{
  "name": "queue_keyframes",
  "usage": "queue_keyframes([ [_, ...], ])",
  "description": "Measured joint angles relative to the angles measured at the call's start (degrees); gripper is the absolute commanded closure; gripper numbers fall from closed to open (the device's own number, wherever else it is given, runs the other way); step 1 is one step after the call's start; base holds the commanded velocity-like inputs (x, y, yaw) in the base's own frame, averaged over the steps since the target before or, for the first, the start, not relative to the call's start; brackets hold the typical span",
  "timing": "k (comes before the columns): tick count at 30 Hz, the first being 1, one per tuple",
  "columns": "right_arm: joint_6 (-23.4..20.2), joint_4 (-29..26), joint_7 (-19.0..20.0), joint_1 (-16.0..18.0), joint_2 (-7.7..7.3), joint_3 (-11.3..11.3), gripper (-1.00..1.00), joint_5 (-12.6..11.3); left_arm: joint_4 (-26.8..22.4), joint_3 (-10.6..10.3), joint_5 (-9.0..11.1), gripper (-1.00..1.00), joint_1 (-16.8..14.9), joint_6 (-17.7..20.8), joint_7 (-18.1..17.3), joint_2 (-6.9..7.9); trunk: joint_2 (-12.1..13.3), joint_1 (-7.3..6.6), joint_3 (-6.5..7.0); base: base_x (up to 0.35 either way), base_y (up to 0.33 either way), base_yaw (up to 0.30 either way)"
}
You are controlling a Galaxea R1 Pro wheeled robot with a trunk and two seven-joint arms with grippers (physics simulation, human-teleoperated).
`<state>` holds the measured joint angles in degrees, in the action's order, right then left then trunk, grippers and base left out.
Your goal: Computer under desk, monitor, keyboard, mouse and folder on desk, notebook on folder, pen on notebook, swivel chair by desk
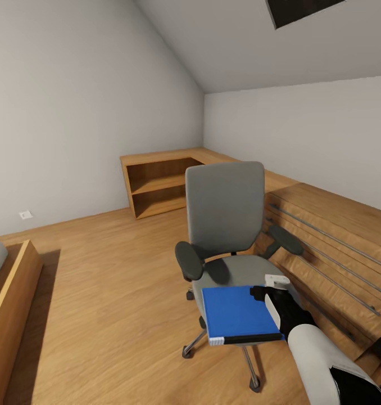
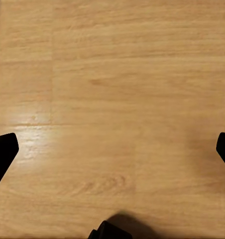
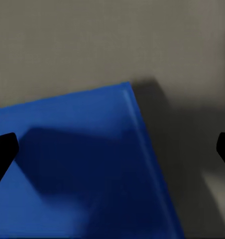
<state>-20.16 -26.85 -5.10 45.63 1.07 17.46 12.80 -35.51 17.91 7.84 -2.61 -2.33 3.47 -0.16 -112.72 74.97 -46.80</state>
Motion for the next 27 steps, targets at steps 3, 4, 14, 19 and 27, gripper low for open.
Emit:
queue_keyframes([
  [3, 0.0, -0.1, 0.0, 0.0, 0.00, 0.0, -1.00, 0.0, 0.0, 0.0, 0.0, -1.00, 0.0, 0.0, 0.0, 0.00, 0.0, 0.00, 0.00, -0.011, -0.001, 0.000],
  [4, 0.0, 0.0, 0.0, 0.0, 0.00, 0.0, -1.00, 0.0, 0.0, 0.0, 0.0, -1.00, 0.0, 0.0, 0.0, 0.00, 0.0, 0.00, 0.00, -0.005, 0.000, 0.000],
  [14, 0.0, -0.1, 0.0, 0.0, -0.06, 0.0, -1.00, -0.1, 0.0, 0.0, 0.0, -1.00, 0.0, 0.0, 0.0, 0.00, 0.0, 0.00, 0.00, -0.051, 0.000, 0.000],
  [19, 0.0, 0.0, 0.1, 0.0, -0.18, 0.0, -1.00, -0.2, 0.0, 0.0, 0.0, -1.00, 0.0, 0.0, 0.1, 0.00, 0.0, -0.01, 0.00, -0.013, 0.000, 0.000],
  [27, 0.0, -0.6, 0.0, 0.0, -0.27, 0.0, -1.00, 0.1, 0.0, -0.1, 0.0, -1.00, 0.0, -0.1, 0.1, 0.00, 0.0, 0.00, -0.01, -0.001, 0.000, 0.000],
])
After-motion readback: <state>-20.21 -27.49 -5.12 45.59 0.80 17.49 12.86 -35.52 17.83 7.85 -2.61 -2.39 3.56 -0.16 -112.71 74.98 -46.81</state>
